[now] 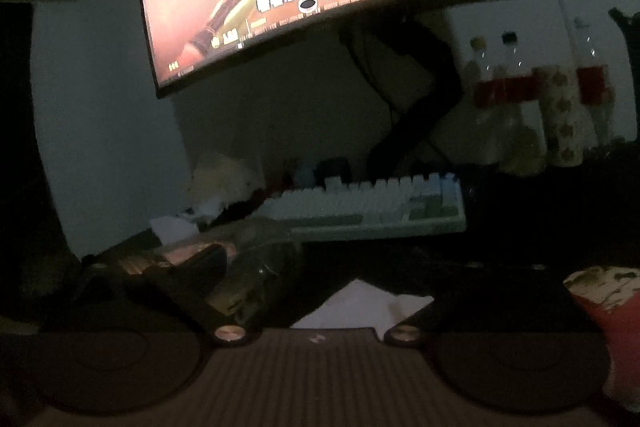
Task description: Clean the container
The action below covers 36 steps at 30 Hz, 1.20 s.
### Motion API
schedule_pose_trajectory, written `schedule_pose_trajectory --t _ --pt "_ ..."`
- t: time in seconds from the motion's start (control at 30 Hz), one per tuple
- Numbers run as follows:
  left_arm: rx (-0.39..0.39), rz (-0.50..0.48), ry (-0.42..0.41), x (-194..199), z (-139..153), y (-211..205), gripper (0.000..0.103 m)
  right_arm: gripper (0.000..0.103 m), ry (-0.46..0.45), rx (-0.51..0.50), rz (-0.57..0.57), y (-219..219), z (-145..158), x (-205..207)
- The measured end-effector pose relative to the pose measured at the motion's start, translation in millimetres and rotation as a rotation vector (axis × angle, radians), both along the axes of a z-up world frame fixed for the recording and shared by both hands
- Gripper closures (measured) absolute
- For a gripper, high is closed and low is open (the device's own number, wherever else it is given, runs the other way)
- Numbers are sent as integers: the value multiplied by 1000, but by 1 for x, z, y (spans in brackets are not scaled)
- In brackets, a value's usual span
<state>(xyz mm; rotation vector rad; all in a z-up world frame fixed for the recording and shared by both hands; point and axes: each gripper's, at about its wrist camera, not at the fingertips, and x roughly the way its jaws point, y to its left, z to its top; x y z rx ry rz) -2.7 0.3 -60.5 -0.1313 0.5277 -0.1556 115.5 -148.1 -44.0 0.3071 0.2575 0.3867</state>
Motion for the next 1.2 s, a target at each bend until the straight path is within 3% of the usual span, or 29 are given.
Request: schedule_pose_trajectory --t 0.07,0.1,0.23,0.33,0.4,0.5,0.6,0.7,0.8,0.9,1.03,1.2 --pt "23 -3 -12 -5 4 -3 15 0 -5 10 1 -1 2 -4" --pt "40 -7 -23 -9 7 -5 0 0 4 5 -2 0 4 -6" --pt "126 -77 -75 -33 25 -14 0 0 102 -72 -43 7 21 -11" --pt "214 -83 -89 -51 35 -20 0 0 229 -154 -129 12 40 -12" --pt "236 -65 -116 -58 45 -18 0 0 267 -197 -160 11 55 -15" --pt "113 -4 -152 -58 66 0 0 0 276 -162 -163 1 76 -26" --pt "-8 18 -70 -37 82 15 0 0 292 -38 -115 -12 87 -33" --pt "-47 21 -12 -19 93 20 0 0 347 -67 -120 -5 91 -31" --pt "55 108 41 -10 93 11 0 0 377 -147 -144 7 89 -23" --pt "115 127 114 -4 73 9 0 0 428 -131 -137 8 70 -10" --pt "94 116 221 8 53 8 0 0 534 -87 -111 5 49 0" --pt "105 101 203 6 53 8 0 0 525 -113 -113 1 51 -3"
